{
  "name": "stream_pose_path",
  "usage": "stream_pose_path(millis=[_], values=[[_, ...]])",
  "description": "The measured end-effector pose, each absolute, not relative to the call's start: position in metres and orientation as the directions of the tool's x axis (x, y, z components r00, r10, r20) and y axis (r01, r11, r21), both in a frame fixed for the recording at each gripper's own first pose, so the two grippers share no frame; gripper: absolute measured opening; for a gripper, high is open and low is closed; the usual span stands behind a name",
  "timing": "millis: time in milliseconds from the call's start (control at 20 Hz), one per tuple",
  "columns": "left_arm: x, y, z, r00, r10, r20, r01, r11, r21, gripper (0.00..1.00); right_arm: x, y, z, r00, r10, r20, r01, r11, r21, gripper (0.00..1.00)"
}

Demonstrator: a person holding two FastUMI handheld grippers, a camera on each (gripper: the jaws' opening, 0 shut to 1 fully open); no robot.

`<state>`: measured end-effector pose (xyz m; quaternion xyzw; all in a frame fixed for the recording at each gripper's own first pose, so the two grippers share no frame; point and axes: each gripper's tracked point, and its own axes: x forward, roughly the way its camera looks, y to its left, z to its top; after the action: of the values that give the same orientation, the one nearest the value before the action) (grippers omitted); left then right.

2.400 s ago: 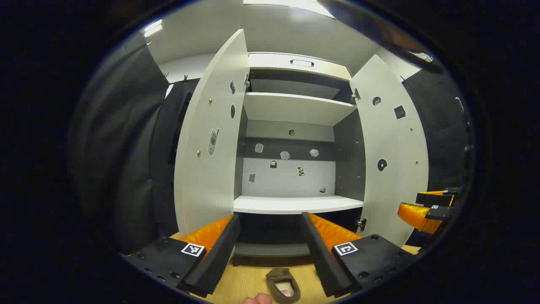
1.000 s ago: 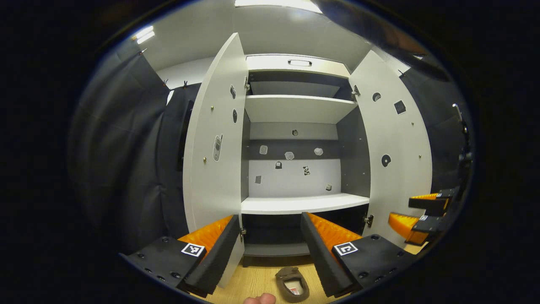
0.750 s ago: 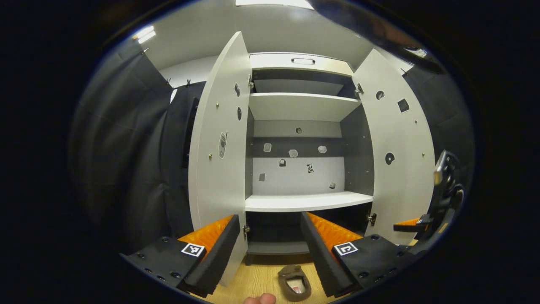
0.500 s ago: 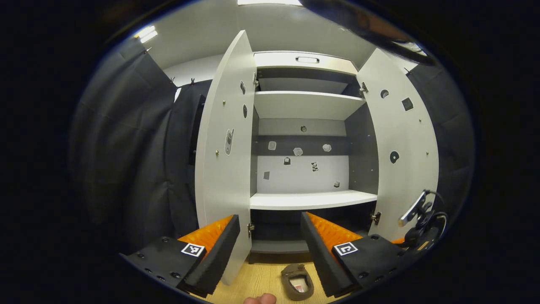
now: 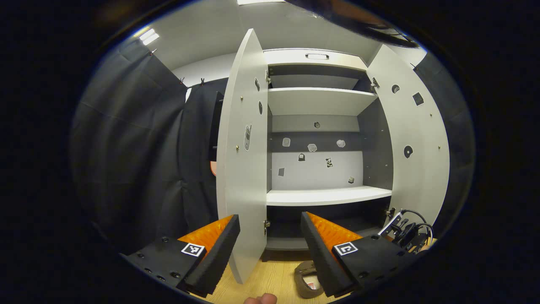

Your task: Grab one shoe with the right hand and put it into the shoe cabinet, grab the other shoe with the left hand and put it into the shoe cabinet; then close the right door with the right hand and the left door with the left hand.

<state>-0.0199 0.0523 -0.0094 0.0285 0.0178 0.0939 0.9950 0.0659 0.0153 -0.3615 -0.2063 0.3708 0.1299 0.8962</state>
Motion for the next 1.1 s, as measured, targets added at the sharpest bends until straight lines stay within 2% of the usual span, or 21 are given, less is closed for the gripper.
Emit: stream_pose_path(millis=[150, 250, 400, 450, 600, 650, 800, 850, 1000, 1100], values=[[-0.021, 0.052, -0.012, 0.981, 0.191, -0.032, -0.189, 0.981, 0.052, 0.95, 0.067, 0.016, -0.369, 0.67, 0.076, -0.738, -0.404, 0.872, -0.277, 0.6], [-0.021, 0.053, -0.013, 0.981, 0.189, -0.04, -0.187, 0.981, 0.048, 0.95, 0.057, 0.013, -0.367, 0.646, 0.06, -0.761, -0.397, 0.877, -0.268, 0.58], [-0.022, 0.053, -0.012, 0.981, 0.193, -0.032, -0.191, 0.981, 0.039, 0.95, 0.067, 0.015, -0.359, 0.695, 0.085, -0.714, -0.414, 0.859, -0.3, 0.59], [-0.022, 0.053, -0.013, 0.982, 0.188, -0.035, -0.187, 0.982, 0.035, 0.95, 0.069, 0.021, -0.364, 0.682, 0.104, -0.724, -0.429, 0.859, -0.281, 0.61], [-0.023, 0.053, -0.013, 0.982, 0.186, -0.035, -0.184, 0.982, 0.038, 0.96, 0.084, 0.029, -0.387, 0.653, 0.117, -0.749, -0.436, 0.866, -0.244, 0.57], [-0.023, 0.053, -0.013, 0.983, 0.183, -0.034, -0.181, 0.983, 0.037, 0.96, 0.085, 0.03, -0.395, 0.634, 0.12, -0.764, -0.431, 0.875, -0.221, 0.46], [-0.023, 0.052, -0.013, 0.984, 0.177, -0.034, -0.176, 0.984, 0.037, 0.95, 0.092, 0.024, -0.394, 0.644, 0.091, -0.76, -0.34, 0.923, -0.178, 0.26], [-0.024, 0.051, -0.014, 0.984, 0.175, -0.036, -0.174, 0.984, 0.035, 0.95, 0.089, 0.024, -0.392, 0.64, 0.1, -0.762, -0.322, 0.935, -0.147, 0.08], [-0.024, 0.052, -0.013, 0.984, 0.174, -0.029, -0.173, 0.984, 0.036, 0.95, 0.081, 0.032, -0.368, 0.674, 0.148, -0.724, -0.28, 0.958, -0.065, 0.03], [-0.024, 0.051, -0.017, 0.985, 0.171, -0.038, -0.17, 0.985, 0.033, 0.94, 0.077, 0.031, -0.344, 0.717, 0.123, -0.686, -0.236, 0.969, -0.073, 0.03]])
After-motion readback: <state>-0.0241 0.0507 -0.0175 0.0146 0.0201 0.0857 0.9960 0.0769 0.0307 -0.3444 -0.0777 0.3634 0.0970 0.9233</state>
